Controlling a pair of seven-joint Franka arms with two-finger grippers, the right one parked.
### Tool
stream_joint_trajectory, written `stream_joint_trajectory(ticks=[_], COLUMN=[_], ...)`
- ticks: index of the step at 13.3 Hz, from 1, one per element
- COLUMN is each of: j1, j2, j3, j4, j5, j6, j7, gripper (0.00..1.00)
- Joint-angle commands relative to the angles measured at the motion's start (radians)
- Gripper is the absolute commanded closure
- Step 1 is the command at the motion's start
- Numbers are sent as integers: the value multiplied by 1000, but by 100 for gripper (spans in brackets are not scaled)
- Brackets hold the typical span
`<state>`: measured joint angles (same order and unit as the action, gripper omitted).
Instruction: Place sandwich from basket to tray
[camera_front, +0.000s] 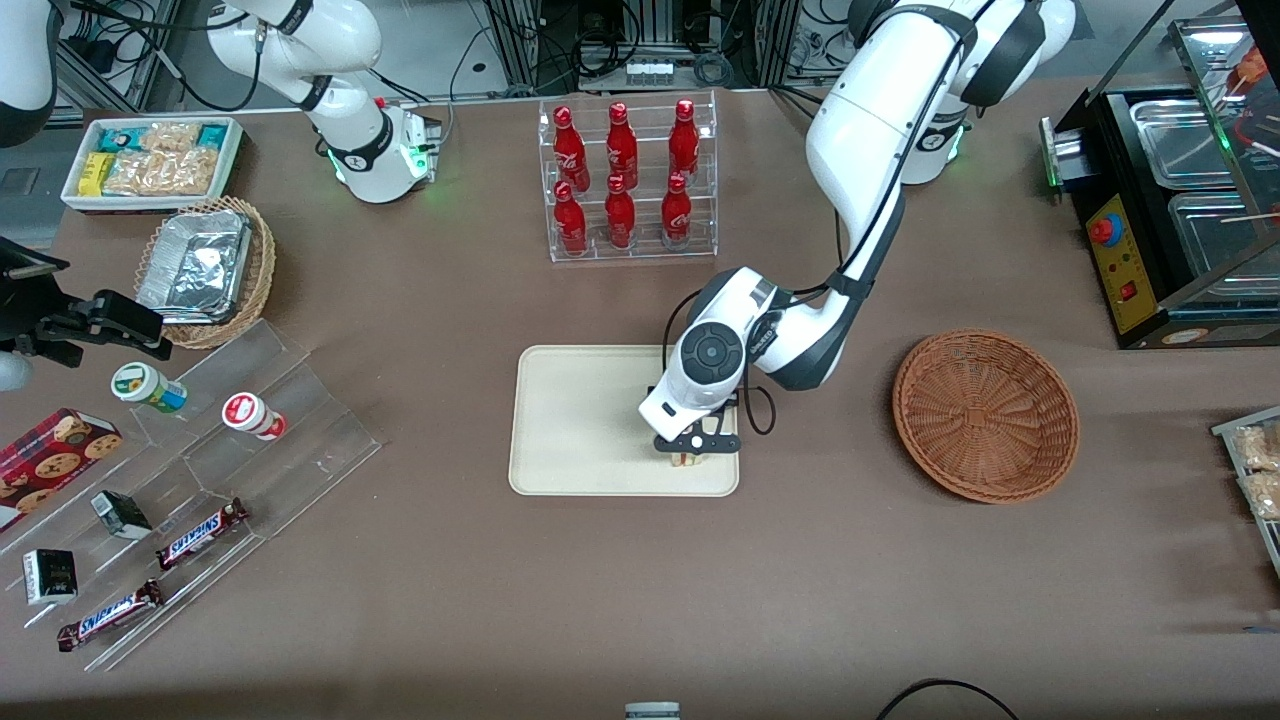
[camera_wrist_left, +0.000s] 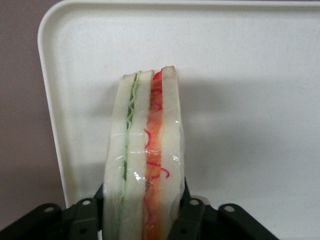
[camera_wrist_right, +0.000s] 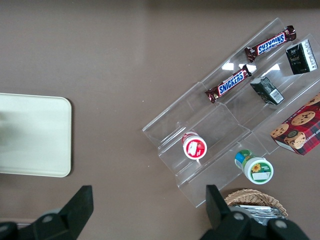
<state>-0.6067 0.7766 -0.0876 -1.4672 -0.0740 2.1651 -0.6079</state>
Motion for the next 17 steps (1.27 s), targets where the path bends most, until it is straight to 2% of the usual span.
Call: stream_joint_trajectory(ticks=[1,3,4,5,9,11,14,17], j1=[2,10,34,54,198,287,419,490], j2=[-3,-48,-86,-129,-287,-364,-503,-675], j3=[9,19,22,22,22,22,23,25], j4=[36,28,25,19,4,-27,-126,-269], j5=[-13,-39,-46,-46,-32,-26,-24,10], j6=[-17,-19,-24,-48,-250,-301,-344,-343], j7=[-7,-41,-68,-81,-82,-26,118,122], gripper=[23,15,5,2,3,0,0,0])
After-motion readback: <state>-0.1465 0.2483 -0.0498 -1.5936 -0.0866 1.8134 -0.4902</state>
